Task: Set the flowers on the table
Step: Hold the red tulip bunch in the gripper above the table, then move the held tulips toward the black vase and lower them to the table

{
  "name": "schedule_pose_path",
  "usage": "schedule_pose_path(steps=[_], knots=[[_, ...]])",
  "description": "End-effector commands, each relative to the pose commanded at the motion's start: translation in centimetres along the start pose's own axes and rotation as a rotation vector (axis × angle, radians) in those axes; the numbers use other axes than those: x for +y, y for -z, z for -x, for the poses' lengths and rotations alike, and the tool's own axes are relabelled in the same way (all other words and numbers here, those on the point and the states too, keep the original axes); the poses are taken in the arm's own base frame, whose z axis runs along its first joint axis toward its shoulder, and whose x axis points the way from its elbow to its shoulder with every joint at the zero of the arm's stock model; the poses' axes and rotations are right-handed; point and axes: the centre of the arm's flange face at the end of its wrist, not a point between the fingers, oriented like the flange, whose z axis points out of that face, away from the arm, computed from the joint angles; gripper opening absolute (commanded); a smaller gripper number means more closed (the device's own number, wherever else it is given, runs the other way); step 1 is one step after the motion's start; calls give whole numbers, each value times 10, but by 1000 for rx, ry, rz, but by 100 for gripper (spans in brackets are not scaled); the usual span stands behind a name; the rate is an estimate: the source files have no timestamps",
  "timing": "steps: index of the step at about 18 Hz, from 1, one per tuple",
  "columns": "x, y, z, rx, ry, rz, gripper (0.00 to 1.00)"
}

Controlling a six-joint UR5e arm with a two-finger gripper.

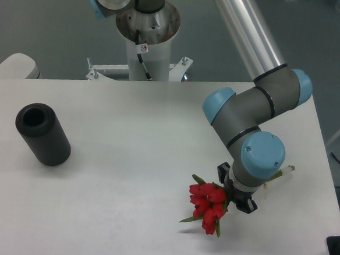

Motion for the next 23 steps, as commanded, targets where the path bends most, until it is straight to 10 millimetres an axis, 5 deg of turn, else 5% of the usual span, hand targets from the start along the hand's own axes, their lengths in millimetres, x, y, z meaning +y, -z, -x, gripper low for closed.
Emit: schedule_pose_path(steps=[11, 23], knots=[[-8, 2, -8, -19, -4, 1, 12], [-50, -22, -104, 87, -78, 9, 13]])
